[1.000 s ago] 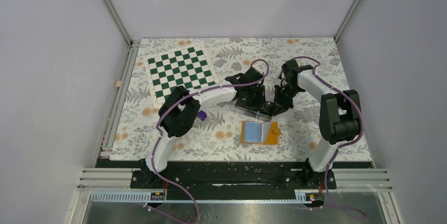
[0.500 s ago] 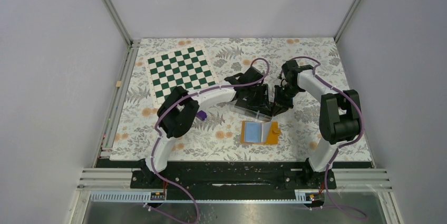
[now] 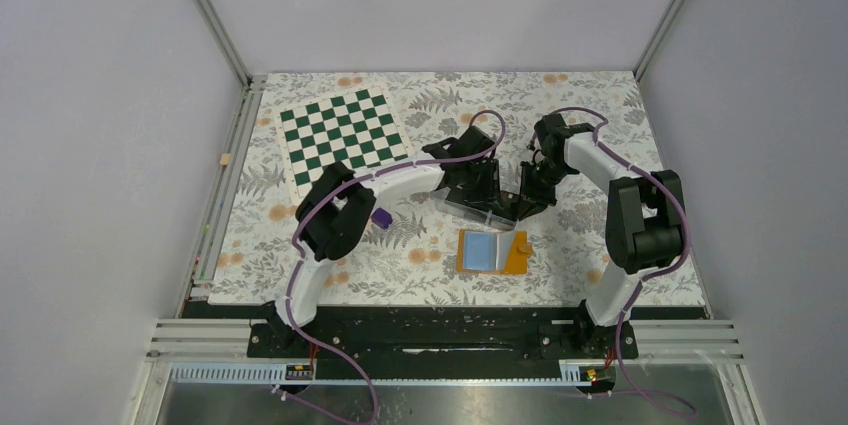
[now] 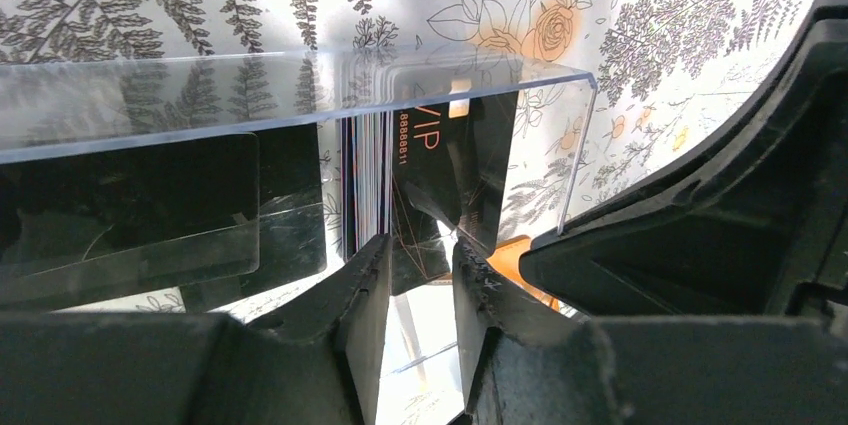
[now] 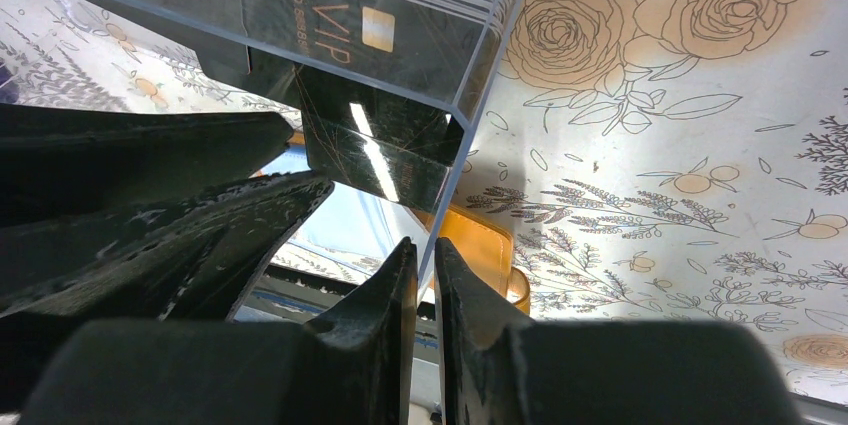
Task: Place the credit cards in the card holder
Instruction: Pick up the credit card from the storage box.
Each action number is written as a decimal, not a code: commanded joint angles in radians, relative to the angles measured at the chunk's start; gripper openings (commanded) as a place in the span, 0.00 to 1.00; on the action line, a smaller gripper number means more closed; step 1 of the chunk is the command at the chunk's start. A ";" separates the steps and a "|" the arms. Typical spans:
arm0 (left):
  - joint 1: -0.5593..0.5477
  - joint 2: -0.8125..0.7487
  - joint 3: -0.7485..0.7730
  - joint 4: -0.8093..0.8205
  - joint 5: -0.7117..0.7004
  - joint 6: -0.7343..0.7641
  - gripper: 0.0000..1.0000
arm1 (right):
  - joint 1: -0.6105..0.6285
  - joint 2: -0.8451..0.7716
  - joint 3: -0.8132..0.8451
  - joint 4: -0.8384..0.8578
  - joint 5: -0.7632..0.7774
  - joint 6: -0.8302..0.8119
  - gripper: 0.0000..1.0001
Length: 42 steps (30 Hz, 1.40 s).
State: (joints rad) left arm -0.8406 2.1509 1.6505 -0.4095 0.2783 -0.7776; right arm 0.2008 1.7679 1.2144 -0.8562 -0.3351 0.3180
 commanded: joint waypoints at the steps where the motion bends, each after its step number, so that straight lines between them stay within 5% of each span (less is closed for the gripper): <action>1: -0.016 0.030 0.048 0.015 0.022 0.004 0.26 | 0.003 0.013 0.028 -0.018 -0.035 -0.010 0.17; 14: -0.029 0.007 0.066 0.017 0.011 0.016 0.09 | 0.005 0.012 0.030 -0.020 -0.038 -0.009 0.17; 34: -0.057 0.035 0.226 -0.190 -0.083 0.124 0.26 | 0.004 0.018 0.031 -0.019 -0.044 -0.008 0.18; 42: -0.062 0.056 0.271 -0.214 -0.040 0.136 0.24 | 0.004 0.018 0.033 -0.019 -0.043 -0.009 0.18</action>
State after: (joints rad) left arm -0.8955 2.2005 1.8816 -0.6342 0.2153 -0.6548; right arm 0.2008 1.7718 1.2144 -0.8642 -0.3447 0.3138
